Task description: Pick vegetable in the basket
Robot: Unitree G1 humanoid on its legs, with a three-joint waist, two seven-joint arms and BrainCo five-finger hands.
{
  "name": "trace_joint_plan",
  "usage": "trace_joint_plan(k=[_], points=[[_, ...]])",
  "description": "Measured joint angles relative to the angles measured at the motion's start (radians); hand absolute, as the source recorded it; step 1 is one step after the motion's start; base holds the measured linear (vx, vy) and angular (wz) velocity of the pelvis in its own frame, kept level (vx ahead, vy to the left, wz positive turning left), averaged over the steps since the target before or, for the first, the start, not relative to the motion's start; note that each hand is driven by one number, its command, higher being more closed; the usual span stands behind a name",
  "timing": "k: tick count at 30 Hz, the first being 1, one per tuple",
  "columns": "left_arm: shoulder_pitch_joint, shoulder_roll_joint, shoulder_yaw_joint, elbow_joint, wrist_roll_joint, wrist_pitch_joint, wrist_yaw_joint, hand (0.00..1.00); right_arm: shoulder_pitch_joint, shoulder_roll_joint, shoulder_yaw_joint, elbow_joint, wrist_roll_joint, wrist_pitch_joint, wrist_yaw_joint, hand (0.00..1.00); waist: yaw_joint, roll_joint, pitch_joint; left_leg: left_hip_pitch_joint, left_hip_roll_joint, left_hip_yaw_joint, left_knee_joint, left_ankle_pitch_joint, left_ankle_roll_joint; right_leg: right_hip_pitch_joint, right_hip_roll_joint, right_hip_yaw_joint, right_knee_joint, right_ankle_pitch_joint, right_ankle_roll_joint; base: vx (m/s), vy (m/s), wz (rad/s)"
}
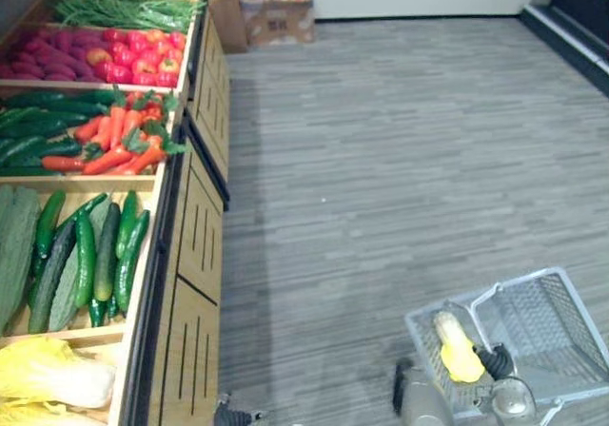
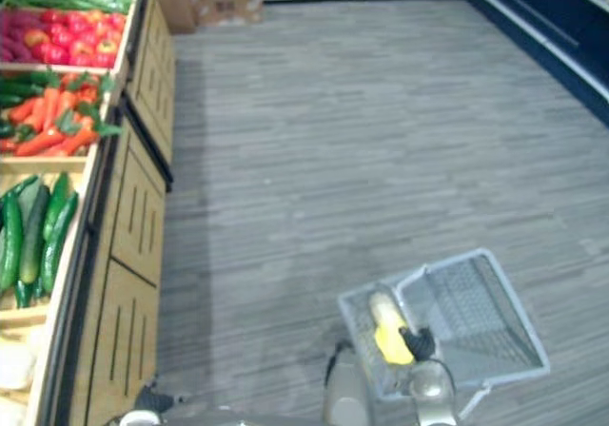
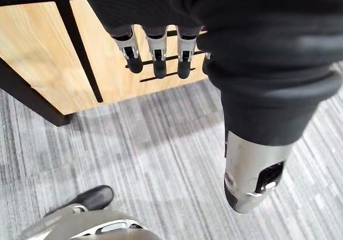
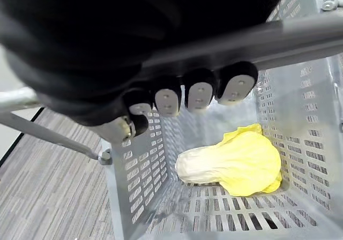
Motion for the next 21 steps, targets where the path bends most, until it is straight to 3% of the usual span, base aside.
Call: trace_joint_plan(k=[1, 2, 3, 4, 5, 7, 9, 10, 12, 13, 15, 17, 19, 20, 21], points=[[-0.007, 0.0, 0.008, 0.001, 0.0, 0.0, 0.0, 0.0, 0.005, 0.009, -0.021, 0.0, 0.001, 0.0, -0.001, 1.0, 0.001, -0.017, 0.004, 0.023, 0.009, -0.011, -0.003, -0.025, -0.04, 0.003, -0.019, -0.003, -0.096, 0.029, 0.006, 0.32, -0.361, 0.25], [-0.007, -0.002, 0.029, 0.008, -0.003, 0.0, 0.0, 0.0, 0.007, 0.014, -0.028, 0.001, 0.002, 0.001, -0.003, 1.0, 0.002, -0.025, 0.007, 0.043, 0.02, -0.02, -0.01, -0.049, -0.061, 0.005, -0.022, -0.007, -0.101, 0.104, 0.027, 0.26, -0.32, 0.26], [-0.014, -0.019, 0.051, 0.023, -0.011, 0.002, 0.0, 0.0, 0.012, 0.013, -0.046, 0.002, 0.003, 0.002, -0.005, 1.0, -0.001, -0.002, 0.014, 0.058, 0.048, -0.037, -0.019, -0.071, -0.067, -0.007, -0.003, -0.019, -0.041, 0.139, 0.036, 0.36, -0.463, 0.22], [-0.03, -0.045, 0.059, 0.042, -0.019, 0.001, -0.002, 0.0, 0.01, 0.013, -0.067, 0.002, 0.003, 0.002, -0.009, 1.0, 0.002, 0.024, 0.007, 0.053, 0.069, -0.056, -0.009, -0.092, -0.038, -0.062, 0.016, -0.027, 0.087, 0.062, 0.025, 0.35, -0.452, 0.11], [-0.033, -0.047, 0.078, 0.046, -0.038, 0.001, -0.002, 0.0, 0.003, 0.017, -0.088, 0.003, 0.004, 0.004, -0.008, 1.0, 0.001, 0.029, 0.006, 0.049, 0.08, -0.094, 0.027, -0.071, -0.05, -0.103, 0.02, -0.017, 0.206, -0.023, 0.004, 0.34, -0.443, 0.03], [-0.028, -0.056, 0.096, 0.047, -0.057, 0.002, 0.0, 0.0, 0.018, 0.016, -0.095, 0.006, 0.004, 0.006, -0.005, 1.0, -0.001, 0.039, -0.001, 0.023, 0.102, -0.142, 0.113, -0.041, -0.08, -0.103, 0.024, -0.038, 0.279, -0.092, -0.019, 0.25, -0.3, 0.13], [-0.024, -0.065, 0.109, 0.033, -0.059, 0.0, 0.012, 0.0, 0.048, 0.015, -0.095, 0.01, 0.005, 0.012, 0.002, 1.0, -0.003, 0.049, -0.009, -0.107, 0.129, -0.202, 0.365, 0.041, -0.089, -0.051, 0.025, -0.082, 0.28, -0.143, -0.034, 0.38, -0.363, 0.46], [-0.02, -0.067, 0.109, 0.025, -0.071, 0.001, 0.026, 0.0, 0.067, 0.015, -0.093, 0.013, 0.006, 0.016, 0.003, 1.0, -0.002, 0.05, -0.009, -0.182, 0.15, -0.21, 0.509, 0.165, -0.132, 0.001, 0.025, -0.11, 0.252, -0.151, -0.049, 0.34, -0.282, 0.39], [-0.002, -0.068, 0.108, 0.004, -0.097, 0.0, 0.033, 0.0, 0.08, 0.015, -0.084, 0.014, 0.013, 0.016, 0.001, 1.0, 0.0, 0.036, -0.002, -0.247, 0.183, -0.183, 0.644, 0.315, -0.134, 0.087, 0.031, -0.137, 0.199, -0.165, -0.077, 0.45, -0.248, 0.29], [-0.001, -0.067, 0.104, -0.009, -0.096, 0.0, 0.032, 0.0, 0.077, 0.013, -0.085, 0.019, 0.016, 0.02, -0.004, 1.0, 0.003, 0.037, -0.002, -0.303, 0.201, -0.142, 0.746, 0.251, -0.123, 0.135, 0.033, -0.148, 0.166, -0.178, -0.098, 0.38, -0.179, 0.22], [0.003, -0.067, 0.097, -0.025, -0.096, -0.004, 0.034, 0.0, 0.074, 0.002, -0.085, 0.035, 0.016, 0.023, -0.009, 1.0, 0.006, 0.036, -0.001, -0.376, 0.204, -0.064, 0.803, 0.157, -0.104, 0.222, 0.033, -0.176, 0.098, -0.171, -0.088, 0.32, -0.103, 0.24], [0.013, -0.067, 0.084, -0.047, -0.096, -0.01, 0.037, 0.0, 0.077, 0.003, -0.09, 0.04, 0.018, 0.023, -0.011, 1.0, 0.011, 0.035, 0.0, -0.422, 0.196, -0.012, 0.734, 0.111, -0.09, 0.303, 0.027, -0.206, 0.047, -0.17, -0.086, 0.37, -0.035, 0.31], [0.013, -0.064, 0.066, -0.061, -0.096, -0.018, 0.04, 0.0, 0.076, 0.006, -0.094, 0.039, 0.037, 0.022, -0.017, 1.0, 0.023, 0.03, 0.002, -0.45, 0.152, 0.012, 0.536, 0.113, -0.085, 0.356, 0.006, -0.236, 0.017, -0.166, -0.078, 0.32, 0.091, 0.23], [0.016, -0.066, 0.058, -0.073, -0.095, -0.021, 0.045, 0.0, 0.075, 0.004, -0.096, 0.028, 0.038, 0.017, -0.019, 1.0, 0.031, 0.03, 0.002, -0.45, 0.103, 0.018, 0.295, 0.182, -0.051, 0.386, -0.014, -0.258, 0.0, -0.168, -0.057, 0.28, 0.152, 0.14], [0.017, -0.069, 0.057, -0.076, -0.094, -0.022, 0.045, 0.0, 0.078, 0.003, -0.095, 0.016, 0.038, 0.015, -0.02, 1.0, 0.032, 0.032, 0.001, -0.45, 0.084, 0.015, 0.206, 0.247, -0.042, 0.395, -0.018, -0.261, -0.006, -0.173, -0.036, 0.33, 0.233, 0.13]])
